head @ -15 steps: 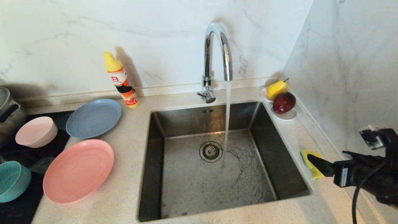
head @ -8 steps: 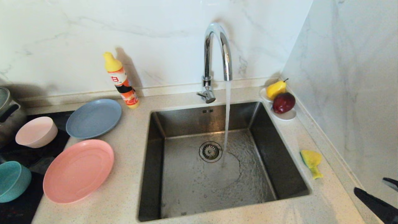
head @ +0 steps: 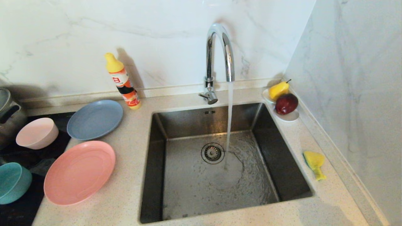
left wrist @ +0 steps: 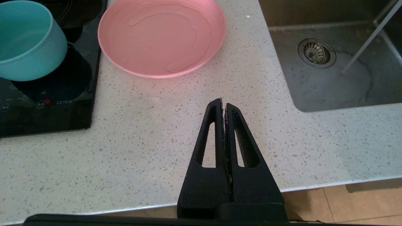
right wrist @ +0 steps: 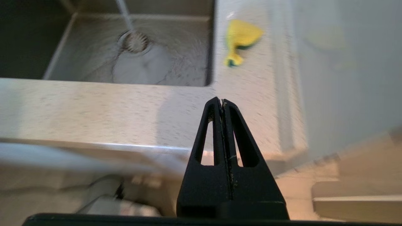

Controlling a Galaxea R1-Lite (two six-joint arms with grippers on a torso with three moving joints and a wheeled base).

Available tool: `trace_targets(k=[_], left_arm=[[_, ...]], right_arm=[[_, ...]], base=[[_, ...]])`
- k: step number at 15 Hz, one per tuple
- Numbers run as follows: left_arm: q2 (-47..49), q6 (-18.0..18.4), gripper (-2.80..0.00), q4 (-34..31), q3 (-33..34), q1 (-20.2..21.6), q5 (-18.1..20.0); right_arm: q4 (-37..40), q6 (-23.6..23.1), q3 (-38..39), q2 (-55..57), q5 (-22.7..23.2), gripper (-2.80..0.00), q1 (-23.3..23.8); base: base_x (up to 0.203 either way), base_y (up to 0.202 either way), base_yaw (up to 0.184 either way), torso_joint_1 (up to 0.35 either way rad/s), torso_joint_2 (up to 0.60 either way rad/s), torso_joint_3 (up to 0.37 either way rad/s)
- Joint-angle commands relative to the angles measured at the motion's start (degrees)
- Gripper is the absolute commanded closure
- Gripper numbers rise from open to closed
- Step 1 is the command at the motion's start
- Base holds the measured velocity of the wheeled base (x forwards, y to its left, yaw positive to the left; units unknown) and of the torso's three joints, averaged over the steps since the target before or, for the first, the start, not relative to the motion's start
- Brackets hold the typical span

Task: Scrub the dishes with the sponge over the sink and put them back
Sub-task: Turn off the faucet

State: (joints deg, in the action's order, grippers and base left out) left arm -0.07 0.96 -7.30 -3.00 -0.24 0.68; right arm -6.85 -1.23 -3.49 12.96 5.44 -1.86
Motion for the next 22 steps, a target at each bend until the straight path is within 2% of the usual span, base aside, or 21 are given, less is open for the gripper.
trace_targets(k=[1,3,4,22], left_arm=[[0.07,0.0,0.0,-0.08,0.01,-0.02,0.02],[0.07,-0.06,0.0,-0.08,0.01,-0.02,0.02],[0.07,-0.08,0.0,-0.08,0.01,-0.02,0.02],[0.07,0.53,0.0,0.01,0.1,-0.02,-0.07]], right_arm=[[1.22,0.07,2.11,-10.66,-1.2,0.0,0.77],[7.53,0.74,3.27,-13.28,-5.26,0.0,1.23],[6.94,0.35,3.58,-13.2,-5.8,0.0,1.32],[7.03,1.27,3.49,-13.13,-5.7,0.0,1.33]], base=[[0.0,0.0,0.0,0.0,0.0,0.0],[0.0,0.0,0.0,0.0,0.0,0.0],[0.0,0.0,0.0,0.0,0.0,0.0],[0.0,0.0,0.0,0.0,0.0,0.0]])
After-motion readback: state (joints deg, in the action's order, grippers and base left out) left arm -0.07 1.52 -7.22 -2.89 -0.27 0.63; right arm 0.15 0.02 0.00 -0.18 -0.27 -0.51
